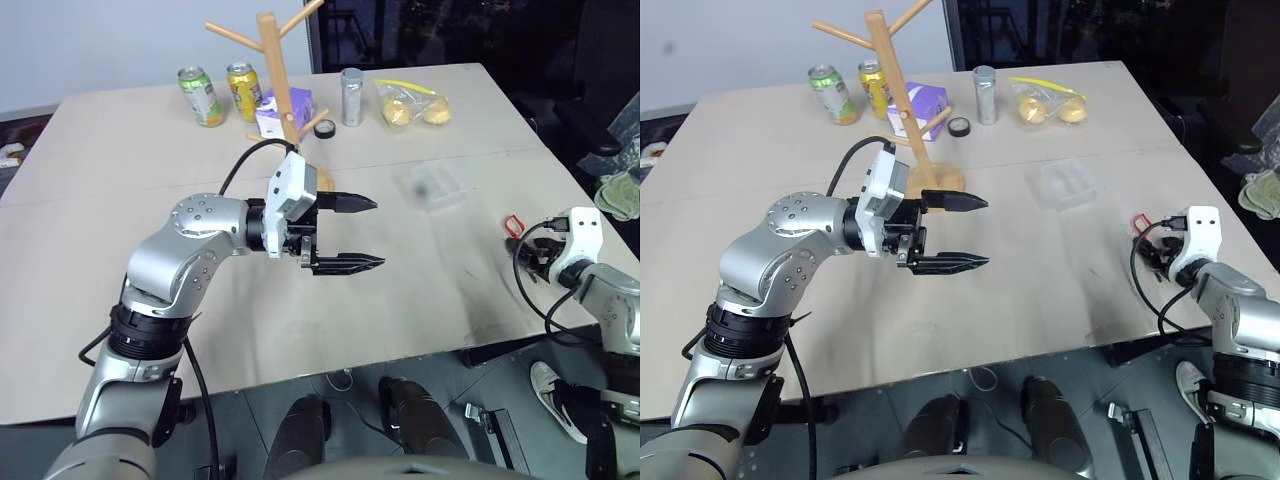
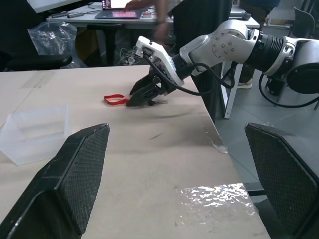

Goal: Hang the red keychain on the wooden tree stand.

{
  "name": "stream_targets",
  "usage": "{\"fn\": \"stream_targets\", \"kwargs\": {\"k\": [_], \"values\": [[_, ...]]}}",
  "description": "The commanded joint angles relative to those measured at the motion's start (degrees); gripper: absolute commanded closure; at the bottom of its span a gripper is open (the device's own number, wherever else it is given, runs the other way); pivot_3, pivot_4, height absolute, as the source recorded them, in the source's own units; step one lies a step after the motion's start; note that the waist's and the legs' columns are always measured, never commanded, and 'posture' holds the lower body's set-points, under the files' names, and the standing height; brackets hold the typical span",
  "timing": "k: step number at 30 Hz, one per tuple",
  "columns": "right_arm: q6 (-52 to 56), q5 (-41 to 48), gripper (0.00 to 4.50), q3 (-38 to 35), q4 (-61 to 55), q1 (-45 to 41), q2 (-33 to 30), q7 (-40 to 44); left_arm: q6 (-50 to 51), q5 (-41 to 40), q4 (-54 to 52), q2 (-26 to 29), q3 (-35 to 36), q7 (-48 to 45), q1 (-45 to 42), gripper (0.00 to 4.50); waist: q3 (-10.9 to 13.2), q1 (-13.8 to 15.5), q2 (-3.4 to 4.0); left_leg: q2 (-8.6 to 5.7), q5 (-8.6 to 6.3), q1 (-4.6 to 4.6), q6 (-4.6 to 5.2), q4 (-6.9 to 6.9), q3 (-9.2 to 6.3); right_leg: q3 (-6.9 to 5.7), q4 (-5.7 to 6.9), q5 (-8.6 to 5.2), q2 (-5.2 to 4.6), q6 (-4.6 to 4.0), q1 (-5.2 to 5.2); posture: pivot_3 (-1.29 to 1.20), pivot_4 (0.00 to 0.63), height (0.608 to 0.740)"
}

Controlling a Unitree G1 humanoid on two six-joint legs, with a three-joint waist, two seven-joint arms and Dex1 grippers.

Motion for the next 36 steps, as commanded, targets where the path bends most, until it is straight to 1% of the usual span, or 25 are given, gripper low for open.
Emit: {"fn": "stream_targets", "kwargs": {"k": [1,2,3,4,10,12,15,20,23,25,28,31,33,36], "values": [[-1.2,-0.5,3.55,3.2,-0.9,1.0,-0.6,2.0,0.1,-0.8,-1.9,0.2,0.7,0.0,-1.2,0.00,0.0,-0.1,0.00,0.02,0.00,0.03,0.00,-0.04,0.01,0.02,0.00,0.00,0.03,0.00,0.00,0.00,0.150,0.740],[-1.1,-0.5,3.84,3.7,-1.6,1.4,-0.9,2.3,0.2,-0.9,-1.9,0.2,0.8,0.0,-1.2,0.00,0.0,-0.1,0.00,0.04,0.00,0.05,0.00,-0.06,0.03,0.03,0.00,0.00,0.05,0.00,0.00,0.00,0.150,0.740],[-1.2,-0.7,4.32,4.1,-2.2,1.8,-1.1,2.5,0.2,-0.9,-1.8,0.2,0.8,-0.1,-1.3,0.00,0.0,-0.1,0.00,0.07,0.00,0.07,0.00,-0.07,0.04,0.05,0.00,0.00,0.08,0.00,0.00,0.00,0.150,0.740],[-1.4,-1.0,4.45,4.6,-2.5,2.2,-1.4,2.7,0.3,-0.9,-1.7,0.1,0.8,-0.1,-1.4,0.00,0.0,0.0,0.00,0.07,0.00,0.08,0.00,-0.08,0.04,0.05,0.01,0.00,0.09,0.00,0.00,0.00,0.150,0.740],[-4.7,-2.4,4.45,6.2,-4.4,4.3,-3.4,3.7,0.1,-0.7,-0.4,-0.3,1.2,0.1,-2.0,0.00,0.0,0.1,0.00,0.08,0.00,0.09,0.00,-0.08,0.07,0.07,0.01,0.00,0.10,-0.01,0.00,0.00,0.150,0.740],[-5.9,-2.5,4.45,6.8,-7.1,5.5,-4.1,4.5,0.2,-0.7,-0.4,-0.2,1.6,0.6,-1.7,0.00,0.0,0.1,0.00,0.07,0.00,0.09,0.00,-0.08,0.07,0.08,0.01,0.00,0.09,0.00,0.00,0.00,0.150,0.740],[-8.7,-1.9,4.45,6.9,-14.3,7.2,-3.6,4.6,2.0,-2.2,-0.9,0.1,4.1,2.8,-1.0,0.00,0.0,0.0,0.02,0.08,0.00,0.08,0.00,-0.09,0.07,0.09,0.01,-0.01,0.10,-0.01,-0.02,0.00,0.150,0.740],[-12.1,-1.5,4.45,8.7,-27.9,9.4,2.5,0.3,9.2,-8.6,-5.3,0.5,11.6,10.7,2.6,0.00,0.0,-0.1,0.07,0.14,0.00,0.12,0.00,-0.11,0.16,0.15,0.04,0.00,0.14,0.00,-0.07,0.00,0.150,0.740],[-15.3,-3.9,4.45,13.8,-34.3,9.0,8.6,-4.4,12.5,-12.4,-9.9,0.1,16.6,17.2,6.7,0.00,0.0,0.1,0.06,0.16,-0.01,0.11,0.00,-0.14,0.12,0.12,0.02,-0.01,0.15,0.00,-0.08,0.00,0.150,0.740],[-16.5,-5.8,4.45,17.9,-36.0,7.3,11.6,-6.3,13.7,-14.1,-12.4,-0.5,19.4,21.6,9.0,0.00,0.0,0.1,0.07,0.16,-0.01,0.09,-0.01,-0.14,0.13,0.13,0.01,-0.02,0.13,-0.01,-0.09,0.00,0.150,0.740],[-21.8,-9.2,4.45,24.0,-31.3,1.0,16.2,-7.2,14.7,-16.9,-15.1,-2.3,25.4,30.6,11.6,0.00,0.0,0.0,0.06,0.14,0.00,0.12,-0.02,-0.10,0.21,0.15,0.01,-0.04,0.06,-0.06,-0.09,0.00,0.150,0.740],[-25.5,-10.2,4.45,26.7,-25.7,-4.0,18.8,-5.9,14.8,-19.0,-16.2,-3.0,28.9,36.5,13.0,0.00,0.0,0.4,0.03,0.13,0.00,0.17,-0.02,-0.09,0.17,0.12,0.02,-0.04,0.07,-0.06,-0.06,0.00,0.150,0.740],[-28.5,-11.0,4.45,28.5,-20.3,-8.5,20.7,-5.2,14.3,-19.3,-17.0,-2.6,30.5,38.4,14.5,0.00,0.0,0.4,0.01,0.12,0.00,0.13,-0.02,-0.11,0.10,0.07,0.01,-0.03,0.07,-0.05,-0.05,0.00,0.150,0.740],[-32.1,-11.7,4.45,29.8,-13.2,-13.5,23.7,-4.8,13.9,-19.9,-17.9,-1.0,31.4,38.9,16.1,0.00,0.0,0.2,0.01,0.08,0.00,0.13,-0.03,-0.11,0.17,0.10,0.00,-0.02,0.01,-0.06,-0.07,0.00,0.150,0.740]]}}
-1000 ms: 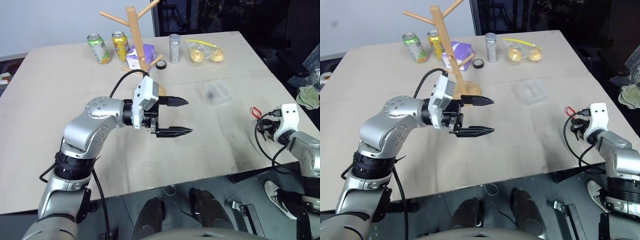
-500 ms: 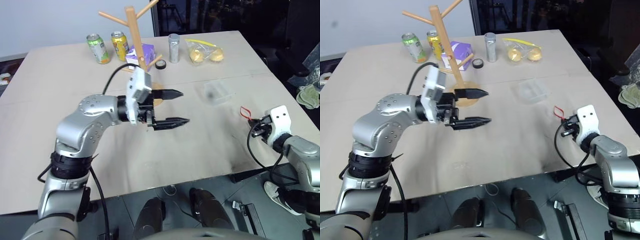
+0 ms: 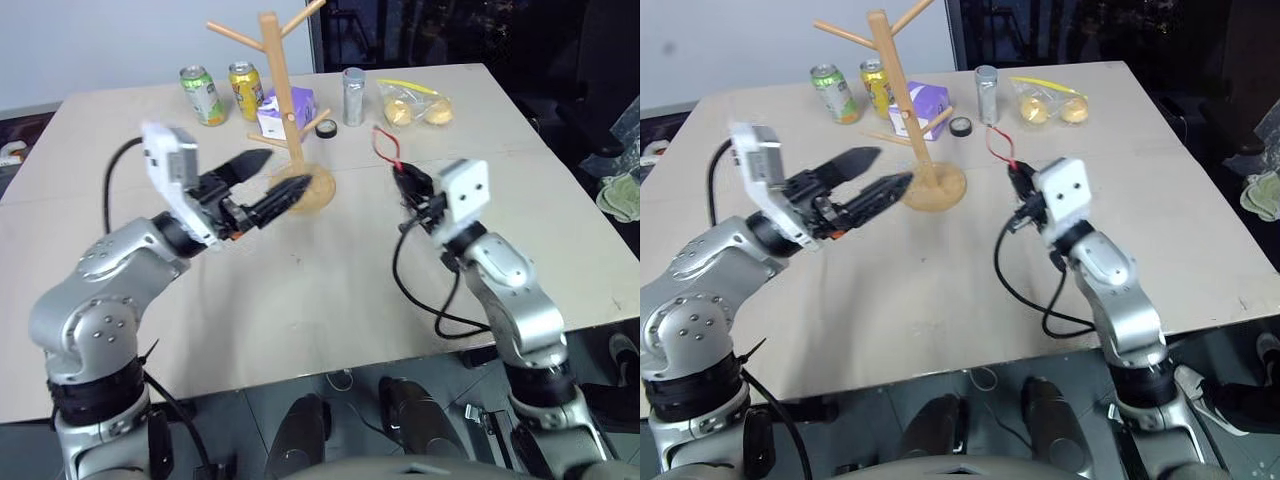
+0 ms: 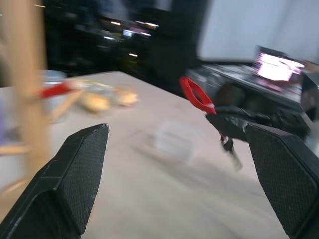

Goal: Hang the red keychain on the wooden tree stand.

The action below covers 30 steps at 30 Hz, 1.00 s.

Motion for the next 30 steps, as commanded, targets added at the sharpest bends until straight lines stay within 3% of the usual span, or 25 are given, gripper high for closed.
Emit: {"fn": "stream_targets", "kwargs": {"k": [1,17,30], "values": [[-4.9,-0.7,4.45,0.9,3.7,-3.4,1.9,0.7,-1.1,-1.1,-3.0,2.1,1.7,0.7,0.3,0.00,0.0,0.0,0.00,0.00,0.00,0.00,0.00,-0.01,-0.01,-0.01,0.00,0.00,0.00,0.00,0.00,0.00,0.150,0.740],[-22.4,-3.1,4.45,2.5,26.6,-16.3,8.7,5.9,-7.2,1.7,-2.1,4.7,2.9,3.5,1.3,0.00,0.0,-0.2,0.00,0.02,0.00,0.01,0.00,-0.07,-0.09,-0.08,0.01,0.04,0.02,0.03,-0.01,0.00,0.150,0.740],[-22.7,-3.2,4.45,0.6,36.4,-21.9,12.1,6.3,-8.4,1.9,-1.4,5.9,2.4,3.3,1.0,0.00,0.0,-0.2,0.01,0.01,0.00,-0.01,0.00,-0.07,-0.12,-0.11,0.00,0.04,-0.01,0.02,-0.01,0.00,0.150,0.740]]}}
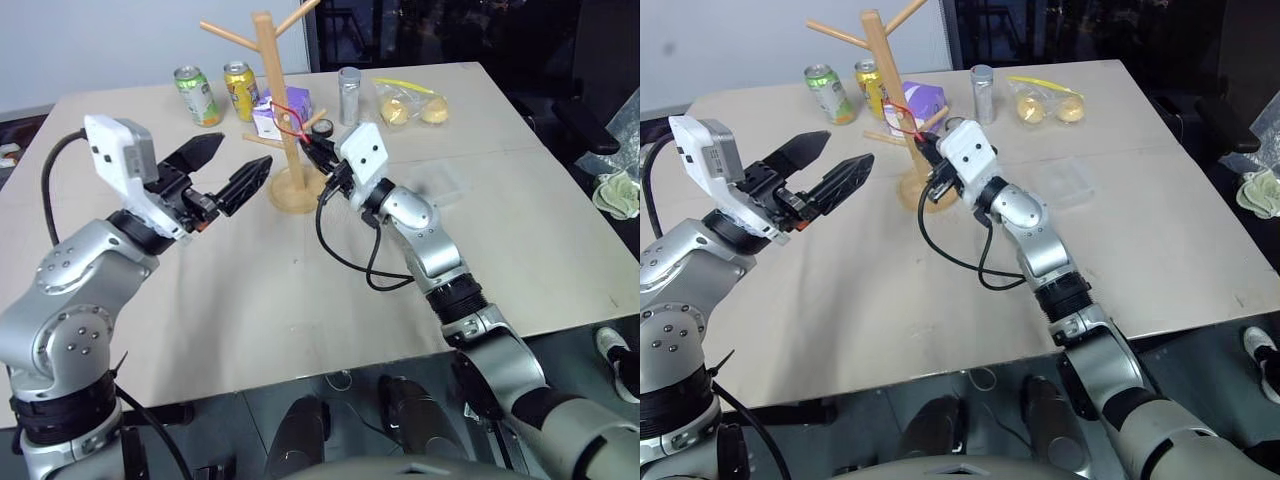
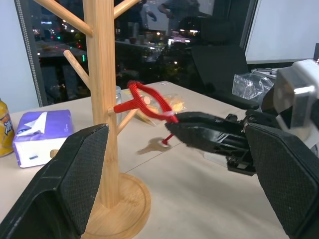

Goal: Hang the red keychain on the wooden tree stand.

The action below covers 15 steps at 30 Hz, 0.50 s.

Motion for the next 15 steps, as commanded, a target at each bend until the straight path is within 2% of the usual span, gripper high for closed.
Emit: {"fn": "stream_targets", "kwargs": {"k": [1,15], "values": [[-0.1,0.1,4.45,-1.2,-0.2,-2.2,0.6,-0.6,-1.6,0.1,-1.0,1.1,0.9,0.0,-1.0,0.00,0.0,0.0,0.00,0.00,0.00,0.00,0.00,0.00,0.00,0.00,0.00,0.00,0.00,0.00,0.00,0.00,0.150,0.740],[5.2,-0.6,4.45,-2.1,1.7,-3.8,0.2,-1.6,-2.8,1.6,0.7,1.1,-0.7,-1.0,-1.9,0.00,0.0,0.0,0.01,-0.01,0.00,-0.01,0.00,0.00,-0.01,-0.02,-0.01,0.00,-0.01,0.00,0.00,0.00,0.150,0.740]]}}
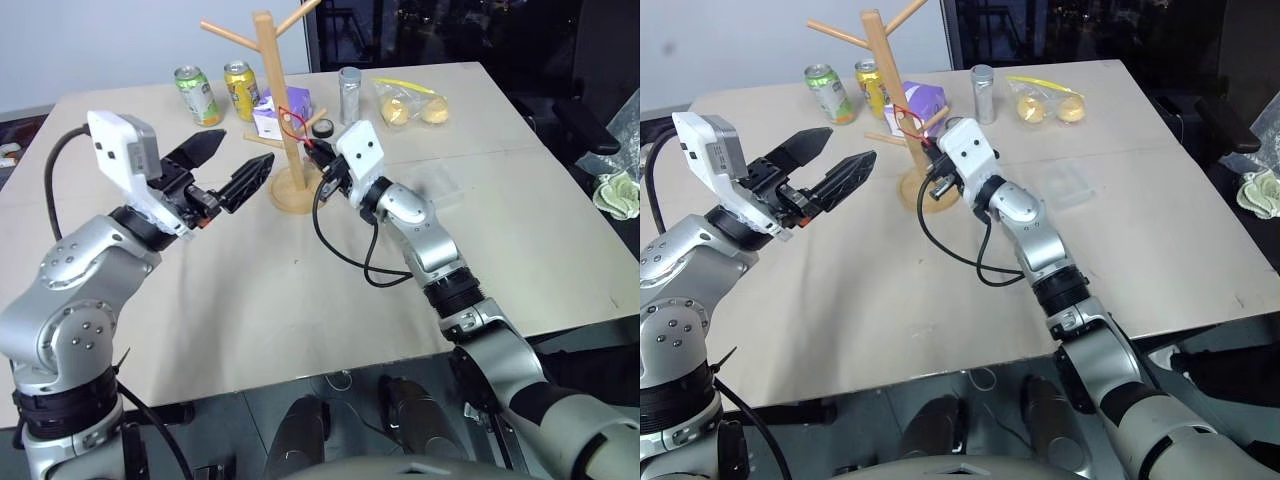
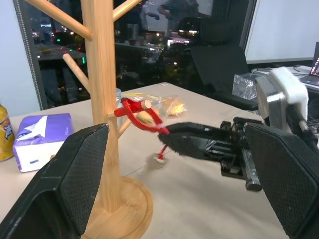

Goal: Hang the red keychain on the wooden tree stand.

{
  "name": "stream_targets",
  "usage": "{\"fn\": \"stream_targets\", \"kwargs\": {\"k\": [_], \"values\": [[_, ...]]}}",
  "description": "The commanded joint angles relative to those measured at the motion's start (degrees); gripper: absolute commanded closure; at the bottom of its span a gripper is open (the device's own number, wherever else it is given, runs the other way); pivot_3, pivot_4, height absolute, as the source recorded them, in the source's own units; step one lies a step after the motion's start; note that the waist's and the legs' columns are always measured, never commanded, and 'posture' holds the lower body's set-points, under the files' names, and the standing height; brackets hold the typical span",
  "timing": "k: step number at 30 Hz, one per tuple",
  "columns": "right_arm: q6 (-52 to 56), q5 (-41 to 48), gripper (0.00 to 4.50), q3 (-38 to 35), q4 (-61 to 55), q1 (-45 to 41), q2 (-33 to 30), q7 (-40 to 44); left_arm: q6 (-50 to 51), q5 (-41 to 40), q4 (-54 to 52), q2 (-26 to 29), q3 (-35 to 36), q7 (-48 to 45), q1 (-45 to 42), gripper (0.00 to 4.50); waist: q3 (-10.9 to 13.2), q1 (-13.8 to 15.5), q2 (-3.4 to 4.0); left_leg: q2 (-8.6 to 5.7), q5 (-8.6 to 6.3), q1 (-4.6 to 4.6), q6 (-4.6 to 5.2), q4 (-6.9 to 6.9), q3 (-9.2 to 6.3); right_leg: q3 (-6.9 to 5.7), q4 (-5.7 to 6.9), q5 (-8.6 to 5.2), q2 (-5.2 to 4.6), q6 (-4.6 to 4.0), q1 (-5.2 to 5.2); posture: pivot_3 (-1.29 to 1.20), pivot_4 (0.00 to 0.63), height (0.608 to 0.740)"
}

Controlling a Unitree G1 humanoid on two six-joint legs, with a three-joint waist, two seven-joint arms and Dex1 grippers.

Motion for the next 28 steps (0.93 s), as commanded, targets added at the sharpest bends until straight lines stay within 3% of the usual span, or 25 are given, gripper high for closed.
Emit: {"fn": "stream_targets", "kwargs": {"k": [1,3,10,18,23,28], "values": [[0.6,0.3,4.10,-0.7,-0.8,-1.4,0.2,0.3,-1.4,0.5,-0.4,1.2,0.6,-0.8,-0.9,0.00,0.0,0.0,0.00,0.00,0.00,0.00,0.00,0.00,0.00,0.00,0.00,0.00,0.00,0.00,0.00,0.00,0.150,0.740],[2.0,1.1,3.50,-0.6,-1.3,-1.0,-0.1,2.0,-1.1,0.9,0.1,2.0,0.7,-1.4,-0.7,0.00,0.0,0.0,0.00,0.00,0.00,0.00,0.00,0.00,0.00,0.00,0.00,0.00,0.00,0.00,0.00,0.00,0.150,0.740],[11.5,4.1,0.20,0.3,-14.1,6.2,-7.8,11.8,0.5,4.4,5.8,9.8,-0.3,-7.7,0.0,0.00,0.0,0.2,0.02,-0.01,0.00,-0.06,0.00,-0.01,-0.10,-0.07,-0.02,-0.03,0.00,-0.02,-0.01,0.00,0.150,0.740],[33.3,15.7,0.05,-6.9,-33.8,11.4,-26.3,22.7,-4.2,13.7,16.2,18.8,-7.1,-20.6,-1.9,0.00,0.1,0.0,0.11,-0.06,0.00,-0.15,0.00,-0.01,-0.17,-0.16,-0.10,-0.16,-0.05,-0.22,-0.05,0.00,0.150,0.740],[45.3,24.4,0.05,-11.7,-40.5,10.0,-36.4,27.6,-7.2,17.1,22.0,20.4,-11.4,-27.8,-5.6,0.00,0.1,0.0,0.14,-0.03,-0.01,-0.12,0.01,-0.04,-0.20,-0.21,-0.09,-0.19,-0.01,-0.26,-0.04,0.00,0.150,0.740],[50.7,28.7,0.05,-12.8,-44.2,10.6,-42.1,29.2,-9.3,19.8,27.0,20.0,-14.6,-33.0,-10.7,0.00,0.1,0.0,0.12,-0.02,-0.01,-0.14,0.01,-0.03,-0.18,-0.20,-0.09,-0.19,0.00,-0.25,-0.04,0.00,0.150,0.740]]}}
